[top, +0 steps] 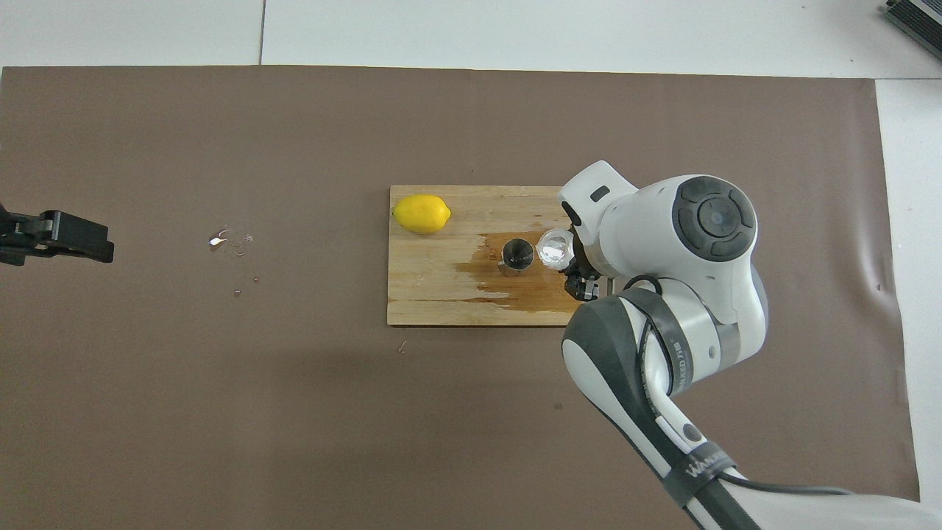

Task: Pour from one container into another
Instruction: 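Carry the white cup with the right gripper above the metal cup, then tilt the white cup with the right gripper to pour into the metal cup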

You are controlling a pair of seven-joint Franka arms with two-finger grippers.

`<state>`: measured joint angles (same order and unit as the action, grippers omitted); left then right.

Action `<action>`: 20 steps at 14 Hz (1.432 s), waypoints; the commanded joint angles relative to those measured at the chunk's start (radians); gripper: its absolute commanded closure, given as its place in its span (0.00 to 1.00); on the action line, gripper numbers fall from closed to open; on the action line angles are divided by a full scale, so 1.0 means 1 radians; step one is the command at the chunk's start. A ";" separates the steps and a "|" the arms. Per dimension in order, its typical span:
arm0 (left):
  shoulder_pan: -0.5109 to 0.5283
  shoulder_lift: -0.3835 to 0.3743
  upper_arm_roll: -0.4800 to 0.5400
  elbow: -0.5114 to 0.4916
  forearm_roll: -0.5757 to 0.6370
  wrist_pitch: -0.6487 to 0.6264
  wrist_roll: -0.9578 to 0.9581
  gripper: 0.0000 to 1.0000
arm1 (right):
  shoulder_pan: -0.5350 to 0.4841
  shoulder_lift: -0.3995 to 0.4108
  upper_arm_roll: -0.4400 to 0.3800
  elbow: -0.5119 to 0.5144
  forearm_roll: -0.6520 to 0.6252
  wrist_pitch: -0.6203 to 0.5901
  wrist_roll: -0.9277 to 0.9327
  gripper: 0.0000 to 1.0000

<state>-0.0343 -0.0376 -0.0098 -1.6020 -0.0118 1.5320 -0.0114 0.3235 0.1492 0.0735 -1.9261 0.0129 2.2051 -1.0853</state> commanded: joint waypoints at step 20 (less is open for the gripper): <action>0.023 -0.007 -0.025 -0.019 -0.013 0.054 0.010 0.00 | 0.069 -0.025 0.005 -0.007 -0.211 -0.019 0.174 0.87</action>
<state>-0.0333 -0.0374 -0.0155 -1.6036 -0.0158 1.5584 -0.0114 0.3902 0.1402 0.0738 -1.9260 -0.1672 2.1858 -0.9484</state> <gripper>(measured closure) 0.000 0.489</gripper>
